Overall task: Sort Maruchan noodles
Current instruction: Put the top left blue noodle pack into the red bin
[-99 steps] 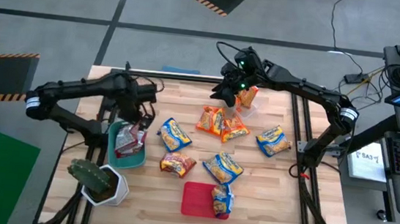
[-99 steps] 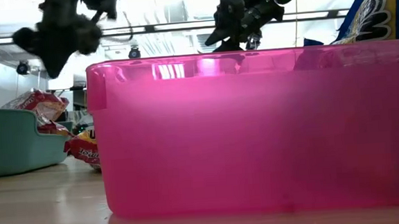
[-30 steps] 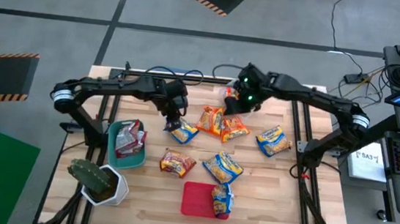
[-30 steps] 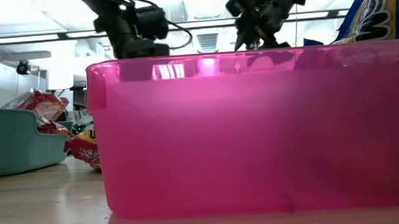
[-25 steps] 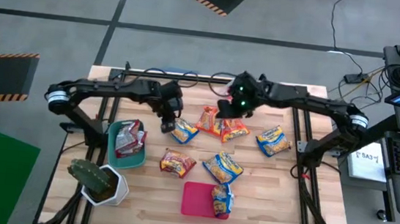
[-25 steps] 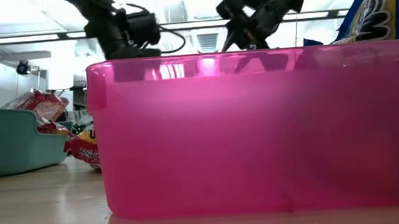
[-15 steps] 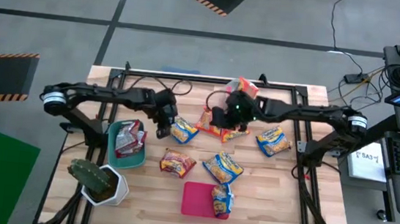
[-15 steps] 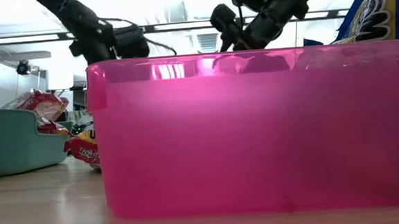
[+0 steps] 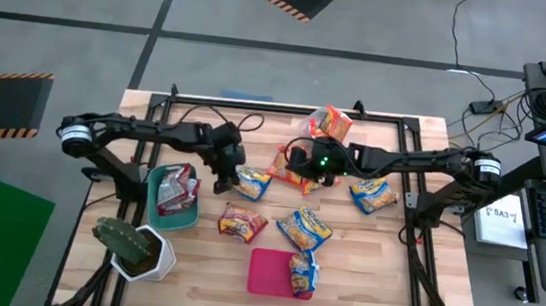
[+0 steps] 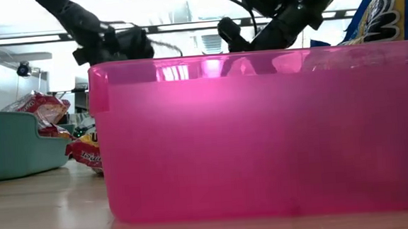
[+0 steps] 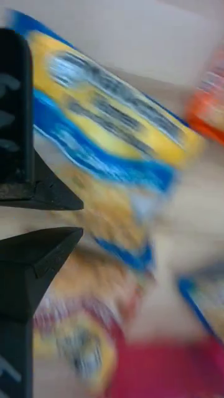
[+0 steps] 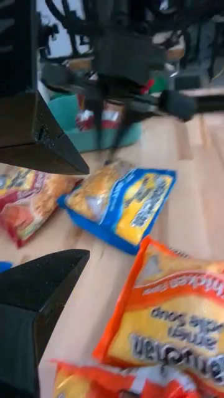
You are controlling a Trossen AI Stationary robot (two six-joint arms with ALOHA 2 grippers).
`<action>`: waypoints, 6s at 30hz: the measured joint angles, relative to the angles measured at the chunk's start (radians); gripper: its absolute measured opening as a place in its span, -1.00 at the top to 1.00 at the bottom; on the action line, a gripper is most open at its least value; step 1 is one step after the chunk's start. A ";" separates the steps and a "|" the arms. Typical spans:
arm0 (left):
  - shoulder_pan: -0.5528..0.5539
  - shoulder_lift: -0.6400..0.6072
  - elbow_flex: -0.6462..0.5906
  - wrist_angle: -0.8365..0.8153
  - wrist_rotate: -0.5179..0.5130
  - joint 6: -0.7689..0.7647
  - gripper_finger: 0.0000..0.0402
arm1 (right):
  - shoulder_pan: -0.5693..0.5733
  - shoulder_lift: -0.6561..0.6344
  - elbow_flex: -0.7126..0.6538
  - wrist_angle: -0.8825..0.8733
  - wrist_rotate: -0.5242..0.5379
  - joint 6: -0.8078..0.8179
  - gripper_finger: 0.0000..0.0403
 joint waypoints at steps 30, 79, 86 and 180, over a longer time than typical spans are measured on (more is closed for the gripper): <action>0.055 -0.005 0.021 -0.188 -0.221 0.254 0.82 | 0.076 0.352 0.193 0.096 0.061 -0.029 0.04; 0.030 0.095 -0.119 0.068 -0.118 -0.018 0.82 | 0.049 0.572 0.288 0.365 -0.105 -0.067 0.04; 0.029 0.094 -0.110 0.062 -0.116 -0.036 0.82 | 0.033 0.568 0.288 0.354 -0.100 -0.079 0.04; -0.498 -0.480 0.113 0.202 -0.361 -0.386 0.82 | 0.606 0.381 0.831 -0.912 -0.044 0.355 0.94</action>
